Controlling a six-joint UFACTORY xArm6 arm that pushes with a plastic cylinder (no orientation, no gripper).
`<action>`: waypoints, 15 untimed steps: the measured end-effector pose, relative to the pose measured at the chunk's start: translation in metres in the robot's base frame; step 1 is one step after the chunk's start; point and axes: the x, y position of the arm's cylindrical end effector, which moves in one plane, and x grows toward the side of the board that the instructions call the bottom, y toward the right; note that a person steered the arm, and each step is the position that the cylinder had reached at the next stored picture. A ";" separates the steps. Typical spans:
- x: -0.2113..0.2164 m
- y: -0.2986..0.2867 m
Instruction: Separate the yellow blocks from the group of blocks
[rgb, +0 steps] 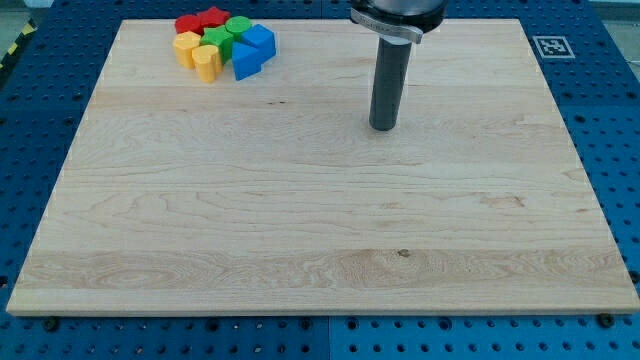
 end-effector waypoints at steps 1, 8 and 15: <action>0.000 0.000; -0.155 -0.291; -0.089 -0.226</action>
